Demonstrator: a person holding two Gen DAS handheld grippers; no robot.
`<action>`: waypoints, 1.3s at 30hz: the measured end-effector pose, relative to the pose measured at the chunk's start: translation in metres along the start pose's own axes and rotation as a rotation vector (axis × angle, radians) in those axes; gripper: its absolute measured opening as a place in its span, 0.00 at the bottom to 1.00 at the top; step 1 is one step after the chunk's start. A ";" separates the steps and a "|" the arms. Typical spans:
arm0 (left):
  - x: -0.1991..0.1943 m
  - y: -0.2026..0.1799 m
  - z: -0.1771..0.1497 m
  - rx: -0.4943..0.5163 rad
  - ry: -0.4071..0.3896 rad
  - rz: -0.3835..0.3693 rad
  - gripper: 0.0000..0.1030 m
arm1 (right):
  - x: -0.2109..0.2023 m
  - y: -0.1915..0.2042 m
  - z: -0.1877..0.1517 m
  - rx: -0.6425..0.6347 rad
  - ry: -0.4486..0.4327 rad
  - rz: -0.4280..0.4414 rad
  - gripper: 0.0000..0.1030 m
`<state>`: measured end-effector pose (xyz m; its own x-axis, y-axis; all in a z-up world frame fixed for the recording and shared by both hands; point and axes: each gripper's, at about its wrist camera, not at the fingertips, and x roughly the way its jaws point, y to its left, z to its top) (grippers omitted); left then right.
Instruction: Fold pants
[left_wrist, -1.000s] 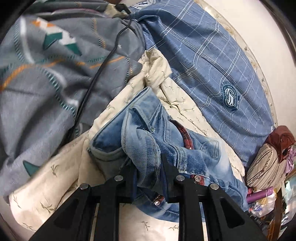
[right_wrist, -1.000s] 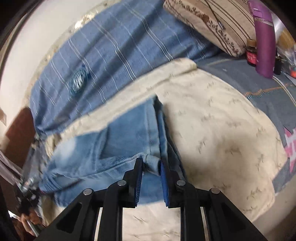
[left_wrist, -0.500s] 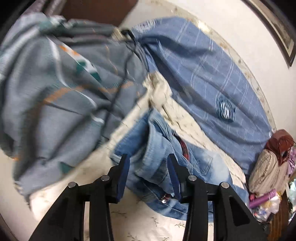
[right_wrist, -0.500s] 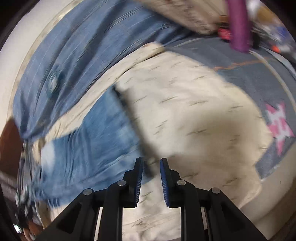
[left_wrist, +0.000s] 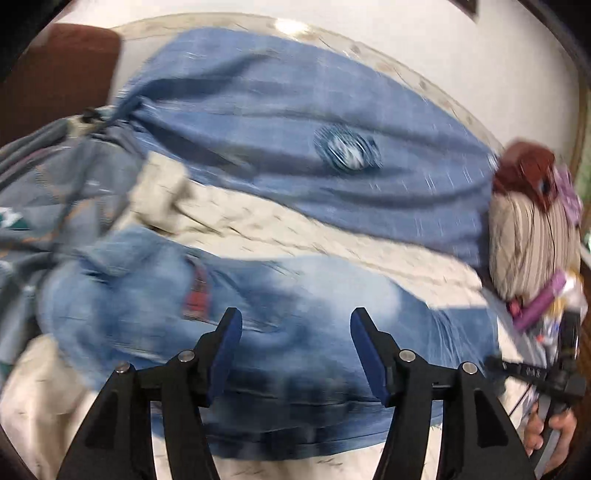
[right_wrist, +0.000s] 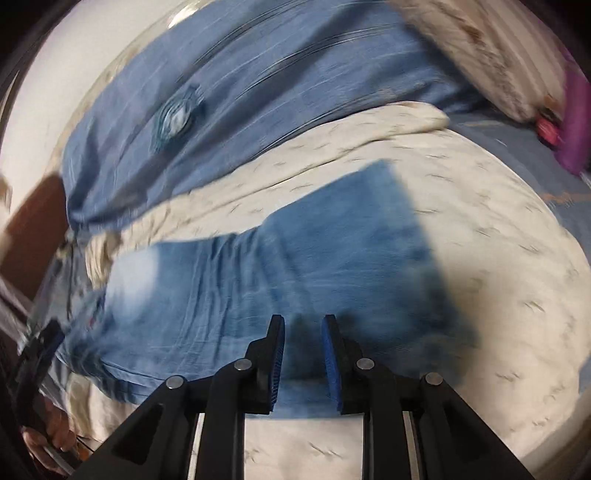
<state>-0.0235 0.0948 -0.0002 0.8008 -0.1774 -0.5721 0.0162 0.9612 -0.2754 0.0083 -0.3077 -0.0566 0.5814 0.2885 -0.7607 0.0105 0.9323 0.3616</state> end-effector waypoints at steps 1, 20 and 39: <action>0.015 -0.006 -0.005 0.021 0.043 0.008 0.60 | 0.005 0.009 0.000 -0.031 0.001 -0.018 0.23; 0.037 -0.011 -0.059 0.120 0.348 0.069 0.57 | 0.021 0.012 -0.035 -0.186 0.215 0.001 0.24; 0.062 -0.003 -0.053 0.115 0.308 0.187 0.57 | 0.059 -0.008 0.037 0.080 0.099 -0.161 0.27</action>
<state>-0.0059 0.0692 -0.0758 0.5792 -0.0347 -0.8144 -0.0327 0.9973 -0.0657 0.0728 -0.3062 -0.0849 0.4845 0.1612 -0.8598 0.1638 0.9488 0.2702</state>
